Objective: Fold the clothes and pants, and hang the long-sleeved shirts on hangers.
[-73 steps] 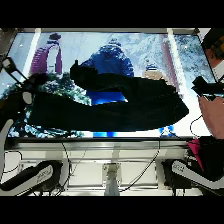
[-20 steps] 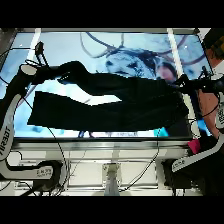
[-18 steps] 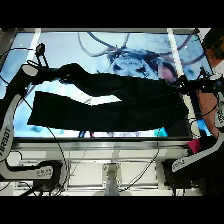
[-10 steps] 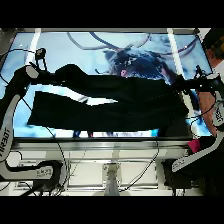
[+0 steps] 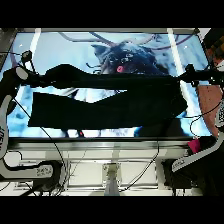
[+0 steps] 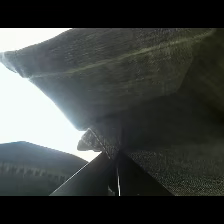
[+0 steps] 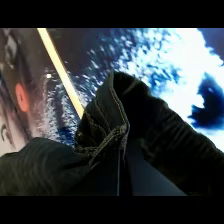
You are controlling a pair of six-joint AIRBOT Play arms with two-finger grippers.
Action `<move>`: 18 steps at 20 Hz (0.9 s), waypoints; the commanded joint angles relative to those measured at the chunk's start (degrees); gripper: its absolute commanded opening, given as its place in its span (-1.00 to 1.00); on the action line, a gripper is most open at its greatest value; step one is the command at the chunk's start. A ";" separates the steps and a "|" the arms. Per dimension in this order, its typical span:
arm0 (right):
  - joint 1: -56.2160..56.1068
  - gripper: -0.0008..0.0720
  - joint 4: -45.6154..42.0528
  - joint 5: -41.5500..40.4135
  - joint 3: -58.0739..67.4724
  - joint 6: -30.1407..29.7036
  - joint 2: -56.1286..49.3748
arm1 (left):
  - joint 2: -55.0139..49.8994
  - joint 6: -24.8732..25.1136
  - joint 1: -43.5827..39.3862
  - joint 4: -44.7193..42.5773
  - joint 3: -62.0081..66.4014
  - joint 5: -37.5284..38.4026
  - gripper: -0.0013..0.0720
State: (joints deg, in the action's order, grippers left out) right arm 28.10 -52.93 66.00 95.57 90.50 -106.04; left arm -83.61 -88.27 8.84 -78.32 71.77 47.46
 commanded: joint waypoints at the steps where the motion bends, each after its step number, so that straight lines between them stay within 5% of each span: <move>1: 0.35 -0.93 -8.50 4.90 1.40 5.03 -0.04 | -0.02 -1.36 0.92 -1.20 -0.07 4.68 -0.94; 8: -0.07 -0.92 -7.04 5.92 1.40 4.98 0.07 | -0.59 -1.27 -0.35 1.86 -1.31 0.85 -0.94; 13: -0.04 -0.93 -7.65 -0.07 1.40 13.20 0.20 | -1.38 14.10 -8.59 19.54 1.64 -13.62 -0.94; 18: -0.07 -0.93 -8.66 -2.82 1.40 17.57 0.20 | -8.74 23.74 -19.37 23.91 13.14 -11.69 -0.95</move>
State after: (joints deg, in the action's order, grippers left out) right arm 28.08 -61.21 65.06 96.92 105.14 -105.86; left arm -88.68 -72.31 -4.99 -59.94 79.31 36.49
